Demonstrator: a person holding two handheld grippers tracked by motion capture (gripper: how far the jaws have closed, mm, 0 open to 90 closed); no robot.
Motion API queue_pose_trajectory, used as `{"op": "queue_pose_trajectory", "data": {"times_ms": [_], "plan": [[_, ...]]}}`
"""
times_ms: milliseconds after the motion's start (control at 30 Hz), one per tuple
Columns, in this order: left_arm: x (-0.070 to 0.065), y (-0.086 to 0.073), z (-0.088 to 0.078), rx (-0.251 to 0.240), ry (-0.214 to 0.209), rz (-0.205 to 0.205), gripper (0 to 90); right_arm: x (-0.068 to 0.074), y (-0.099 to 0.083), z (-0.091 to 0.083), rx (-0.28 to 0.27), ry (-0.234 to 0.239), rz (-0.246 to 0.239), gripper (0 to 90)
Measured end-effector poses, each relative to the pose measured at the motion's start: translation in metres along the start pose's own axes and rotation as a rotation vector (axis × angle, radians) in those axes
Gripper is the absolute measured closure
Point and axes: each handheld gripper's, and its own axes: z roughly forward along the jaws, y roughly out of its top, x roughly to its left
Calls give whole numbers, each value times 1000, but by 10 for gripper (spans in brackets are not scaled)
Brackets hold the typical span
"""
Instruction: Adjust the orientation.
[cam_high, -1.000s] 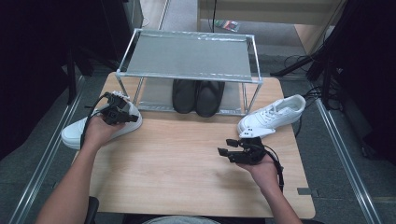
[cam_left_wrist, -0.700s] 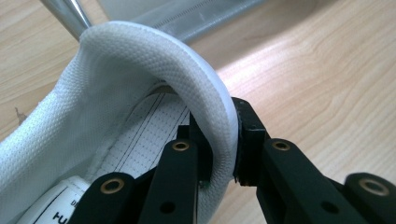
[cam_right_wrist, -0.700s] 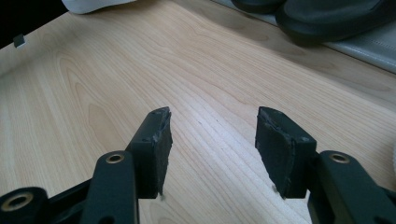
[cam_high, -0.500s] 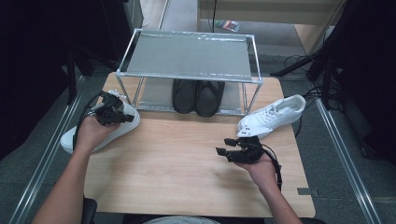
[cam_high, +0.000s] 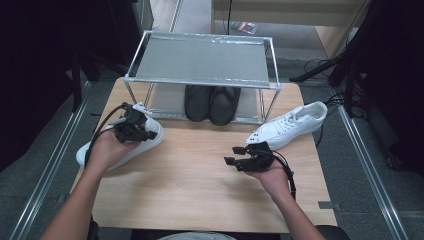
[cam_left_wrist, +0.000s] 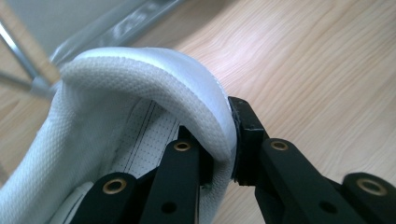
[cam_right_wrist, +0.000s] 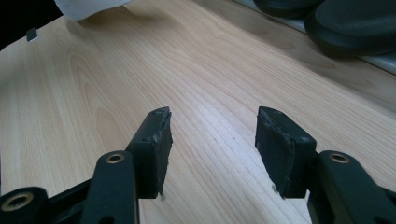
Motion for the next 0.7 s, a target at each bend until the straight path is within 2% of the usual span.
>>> {"op": "queue_pose_trajectory", "data": {"times_ms": [267,467,500,600,700], "plan": [[-42,19,9,42,-54,74,832,1,1,2,4,4,-1,468],[-71,33,18,47,-147,134,831,0,-1,-1,0,-1,1,469],[-75,35,20,40,-153,140,831,0,-1,-2,0,-3,9,468],[-87,41,27,76,-165,187,831,-1,-3,-4,-4,-12,12,469],[-100,45,35,83,-179,223,830,-1,-5,-6,-5,-17,19,469]]}}
